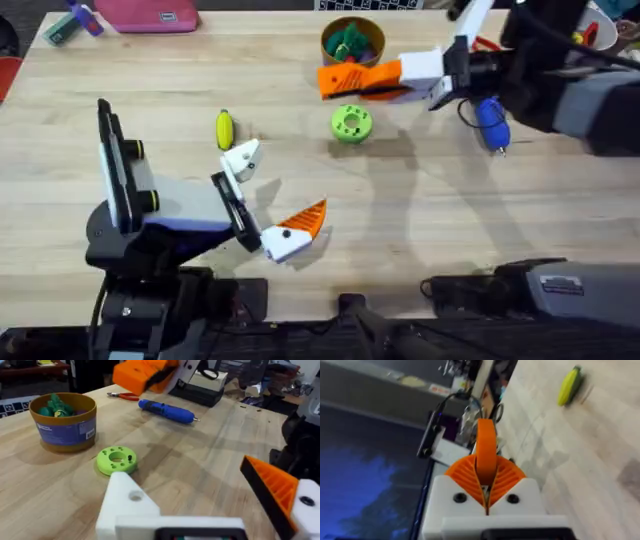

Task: Pick up the gripper from the table and insert it into the empty holder that is missing its gripper. Then pick up a screw, insert it into the mounting hole, and use the screwdriver to tighten it. Finally, clean up the table by picking up the vegetable and placing it into the bucket.

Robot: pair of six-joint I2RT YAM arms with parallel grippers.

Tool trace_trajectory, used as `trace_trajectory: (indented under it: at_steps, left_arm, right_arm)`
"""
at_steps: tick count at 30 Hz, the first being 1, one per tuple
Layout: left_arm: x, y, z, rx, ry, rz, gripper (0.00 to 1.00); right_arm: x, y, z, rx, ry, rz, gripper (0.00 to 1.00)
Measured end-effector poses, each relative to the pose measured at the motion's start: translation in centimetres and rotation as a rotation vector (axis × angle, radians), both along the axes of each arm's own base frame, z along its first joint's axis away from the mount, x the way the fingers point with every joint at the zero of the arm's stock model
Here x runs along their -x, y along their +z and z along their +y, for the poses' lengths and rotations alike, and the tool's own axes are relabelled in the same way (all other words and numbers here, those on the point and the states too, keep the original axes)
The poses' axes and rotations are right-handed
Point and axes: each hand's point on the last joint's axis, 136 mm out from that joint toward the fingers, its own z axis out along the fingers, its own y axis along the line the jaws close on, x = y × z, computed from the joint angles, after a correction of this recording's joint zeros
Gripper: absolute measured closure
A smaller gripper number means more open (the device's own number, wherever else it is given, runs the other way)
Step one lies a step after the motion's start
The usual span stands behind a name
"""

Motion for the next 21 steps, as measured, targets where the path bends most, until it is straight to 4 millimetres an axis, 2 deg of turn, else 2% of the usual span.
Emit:
trace_trajectory:
  at_steps: [13,21]
  left_arm:
    - [0.0,0.0,0.0,0.000,0.000,0.000,0.015]
    - [0.0,0.0,0.0,0.000,0.000,0.000,0.015]
  right_arm:
    - [4.1,-3.6,4.7,-0.027,0.275,0.200,0.992]
    - [7.0,-3.8,7.2,-0.024,0.388,0.170,0.992]
